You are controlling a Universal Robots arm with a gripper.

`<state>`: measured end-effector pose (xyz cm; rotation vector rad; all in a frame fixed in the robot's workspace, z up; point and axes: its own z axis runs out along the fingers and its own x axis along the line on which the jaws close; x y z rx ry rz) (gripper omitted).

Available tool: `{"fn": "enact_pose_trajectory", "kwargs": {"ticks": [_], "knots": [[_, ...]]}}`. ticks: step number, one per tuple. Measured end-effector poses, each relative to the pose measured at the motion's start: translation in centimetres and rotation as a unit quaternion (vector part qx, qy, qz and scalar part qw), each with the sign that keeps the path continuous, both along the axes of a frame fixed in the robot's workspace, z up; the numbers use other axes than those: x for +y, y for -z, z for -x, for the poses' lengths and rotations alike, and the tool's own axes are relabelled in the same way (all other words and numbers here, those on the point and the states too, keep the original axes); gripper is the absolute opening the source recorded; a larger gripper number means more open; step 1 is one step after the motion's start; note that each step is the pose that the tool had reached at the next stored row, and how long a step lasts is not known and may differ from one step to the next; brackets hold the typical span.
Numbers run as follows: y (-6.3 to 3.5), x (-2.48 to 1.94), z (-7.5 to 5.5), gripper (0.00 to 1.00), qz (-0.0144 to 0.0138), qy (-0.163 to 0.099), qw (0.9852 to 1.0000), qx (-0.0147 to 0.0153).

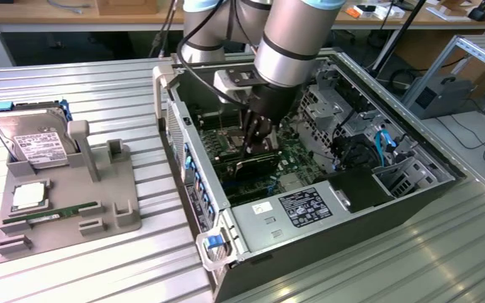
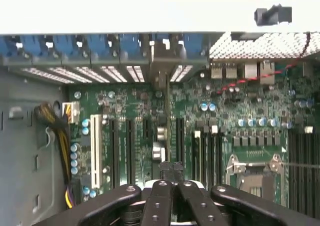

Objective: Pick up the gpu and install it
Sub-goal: 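Press down on the gpu until it lock into place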

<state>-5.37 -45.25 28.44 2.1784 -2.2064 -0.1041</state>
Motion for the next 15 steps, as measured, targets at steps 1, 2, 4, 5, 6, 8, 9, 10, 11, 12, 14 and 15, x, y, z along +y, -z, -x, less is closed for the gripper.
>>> {"fn": "enact_pose_trajectory", "kwargs": {"ticks": [1, 2, 4, 5, 6, 8, 9, 10, 11, 12, 14, 15], "knots": [[0.09, 0.0, 0.26, 0.11, 0.0, 0.0, 1.0, 0.0], [0.18, 0.0, 0.42, 0.11, 0.0, 0.0, 1.0, 0.0], [0.39, -0.01, 0.7, 0.11, 0.0, 0.0, 1.0, 0.0], [0.46, -0.01, 0.74, 0.11, 0.0, 0.0, 1.0, 0.0], [0.52, -0.01, 0.77, 0.11, 0.0, 0.0, 1.0, 0.0], [0.65, -0.01, 0.81, 0.11, 0.0, 0.0, 1.0, 0.0], [0.69, -0.01, 0.82, 0.11, 0.0, 0.0, 1.0, 0.0], [0.73, -0.02, 0.83, 0.11, 0.0, 0.0, 1.0, 0.0], [0.8, -0.02, 0.85, 0.11, 0.0, 0.0, 1.0, 0.0], [0.85, -0.03, 0.86, 0.11, 0.0002, 0.0, 1.0, 0.0001], [0.93, -0.09, 0.9, 0.11, 0.0, 0.0, 1.0, 0.0], [0.95, -0.15, 0.91, 0.11, 0.0001, 0.0, 1.0, 0.0]]}}
